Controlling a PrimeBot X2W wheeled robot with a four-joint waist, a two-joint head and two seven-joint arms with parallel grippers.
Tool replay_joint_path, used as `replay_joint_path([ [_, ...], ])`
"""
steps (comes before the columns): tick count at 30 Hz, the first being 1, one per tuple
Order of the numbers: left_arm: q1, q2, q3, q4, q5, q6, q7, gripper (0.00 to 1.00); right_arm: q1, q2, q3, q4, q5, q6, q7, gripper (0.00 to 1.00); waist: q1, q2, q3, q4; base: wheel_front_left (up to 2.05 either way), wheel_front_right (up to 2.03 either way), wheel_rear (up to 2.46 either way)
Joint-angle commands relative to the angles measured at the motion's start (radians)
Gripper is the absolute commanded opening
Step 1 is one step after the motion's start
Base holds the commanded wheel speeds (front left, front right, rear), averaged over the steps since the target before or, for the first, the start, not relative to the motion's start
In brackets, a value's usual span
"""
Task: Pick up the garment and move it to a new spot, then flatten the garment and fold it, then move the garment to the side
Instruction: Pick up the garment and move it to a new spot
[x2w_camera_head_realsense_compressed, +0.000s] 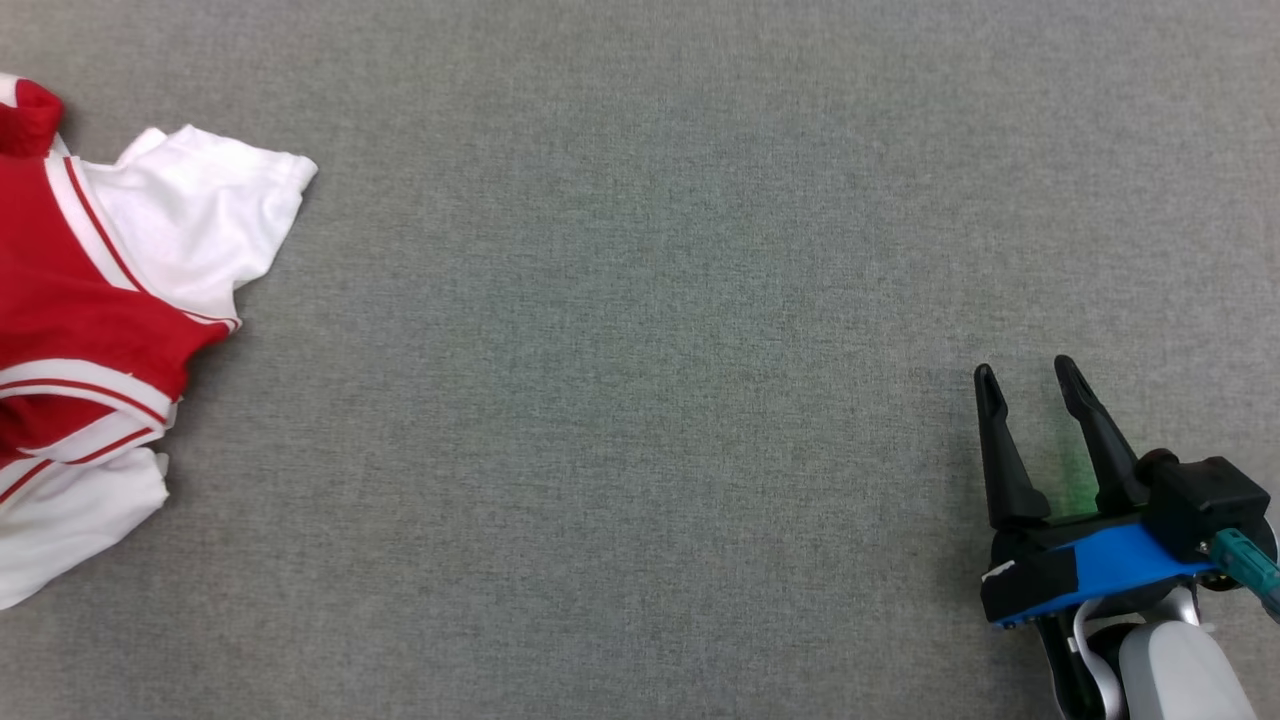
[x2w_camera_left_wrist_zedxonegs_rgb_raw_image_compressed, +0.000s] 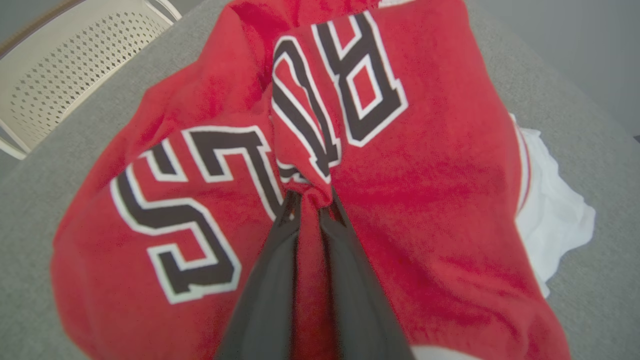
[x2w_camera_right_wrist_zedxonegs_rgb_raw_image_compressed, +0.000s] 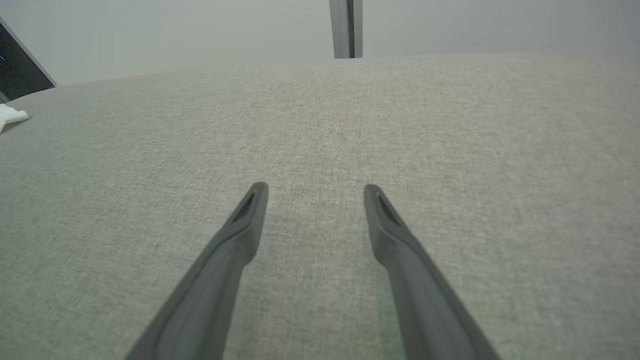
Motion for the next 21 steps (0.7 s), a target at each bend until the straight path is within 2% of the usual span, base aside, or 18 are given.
replay_joint_path([
  [1,0.001,0.008,-0.006,-0.001,0.003,-0.009,-0.008,0.00,-0.008,-0.005,-0.005,0.004,0.001,0.000,-0.005,1.00,-0.0001,-0.0003,-0.013,0.001,0.00,0.00,0.00],
  [8,-0.062,0.052,-0.026,-0.027,0.024,-0.091,-0.077,0.00,0.017,-0.005,0.008,0.044,0.032,0.000,-0.024,1.00,-0.0001,-0.0003,-0.114,0.020,0.00,0.00,0.00],
  [13,-0.132,0.071,-0.075,-0.077,0.048,-0.143,-0.076,0.00,0.037,-0.005,0.024,0.094,0.068,0.000,-0.051,1.00,-0.0001,-0.0003,-0.213,0.030,0.00,0.00,0.00],
  [17,-0.185,0.064,-0.118,-0.135,0.065,-0.152,-0.055,0.00,0.059,-0.005,0.039,0.137,0.099,0.000,-0.071,1.00,-0.0001,-0.0003,-0.292,0.031,0.00,0.00,0.00],
  [21,-0.221,0.036,-0.159,-0.201,0.077,-0.142,-0.023,0.00,0.069,-0.005,0.053,0.165,0.121,0.000,-0.084,1.00,-0.0001,-0.0003,-0.341,0.014,0.00,0.00,0.00],
])
